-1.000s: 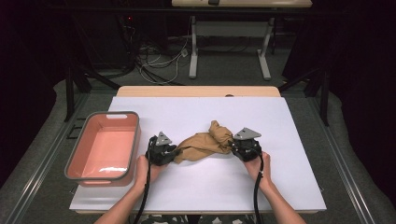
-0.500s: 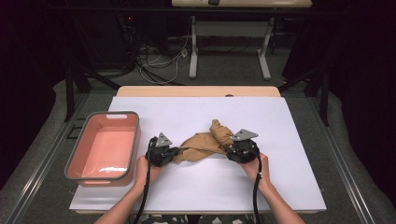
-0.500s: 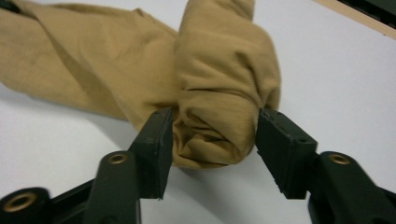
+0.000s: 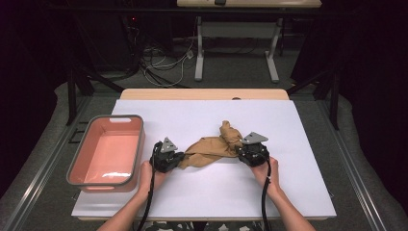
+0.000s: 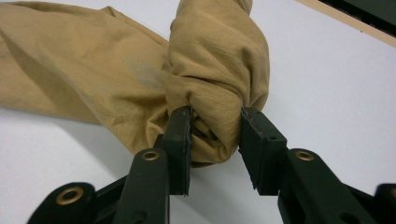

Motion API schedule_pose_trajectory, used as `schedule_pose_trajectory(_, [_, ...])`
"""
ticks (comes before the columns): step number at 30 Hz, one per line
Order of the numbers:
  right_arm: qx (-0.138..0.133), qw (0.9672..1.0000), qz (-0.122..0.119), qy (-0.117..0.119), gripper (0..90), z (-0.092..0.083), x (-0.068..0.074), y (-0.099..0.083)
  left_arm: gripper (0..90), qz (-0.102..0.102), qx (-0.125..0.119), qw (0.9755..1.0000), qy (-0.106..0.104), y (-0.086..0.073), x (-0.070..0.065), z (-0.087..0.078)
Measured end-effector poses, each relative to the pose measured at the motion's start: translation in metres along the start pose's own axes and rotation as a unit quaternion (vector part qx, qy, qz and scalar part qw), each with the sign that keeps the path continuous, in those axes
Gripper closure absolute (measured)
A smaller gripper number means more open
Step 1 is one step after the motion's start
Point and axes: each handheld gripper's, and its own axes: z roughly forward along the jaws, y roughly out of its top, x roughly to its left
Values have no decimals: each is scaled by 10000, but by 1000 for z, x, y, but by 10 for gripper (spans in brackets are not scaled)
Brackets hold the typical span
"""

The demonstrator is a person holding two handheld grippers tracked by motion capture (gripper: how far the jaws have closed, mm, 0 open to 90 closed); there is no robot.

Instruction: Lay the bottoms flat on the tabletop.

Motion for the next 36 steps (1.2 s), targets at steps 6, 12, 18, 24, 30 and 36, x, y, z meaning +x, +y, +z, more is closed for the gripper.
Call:
schedule_pose_trajectory(6, [49, 9998, 207, 41, 654, 2, -8, -2, 848, 13, -52, 10000, -17, 0, -1, -1])
schedule_pose_trajectory(12, [118, 9993, 342, 35, 656, 6, -13, -4, 849, -15, -183, 9998, -50, 1, -3, -4])
schedule_pose_trajectory(18, [177, 9988, 453, 8, 657, 11, -18, -7, 843, 30, -144, 9998, -148, 1, -5, -4])
schedule_pose_trajectory(24, [349, 9979, 548, 47, 657, 14, -23, -10, 773, 32, -172, 9998, -138, 1, -4, -4])
schedule_pose_trajectory(30, [319, 9976, 620, 57, 649, 15, -25, -11, 495, -98, -149, 9998, -65, 4, -1, -6])
schedule_pose_trajectory(36, [207, 9985, 499, 35, 546, 2, -21, -4, 310, -208, -178, 9996, -41, 4, 0, -9])
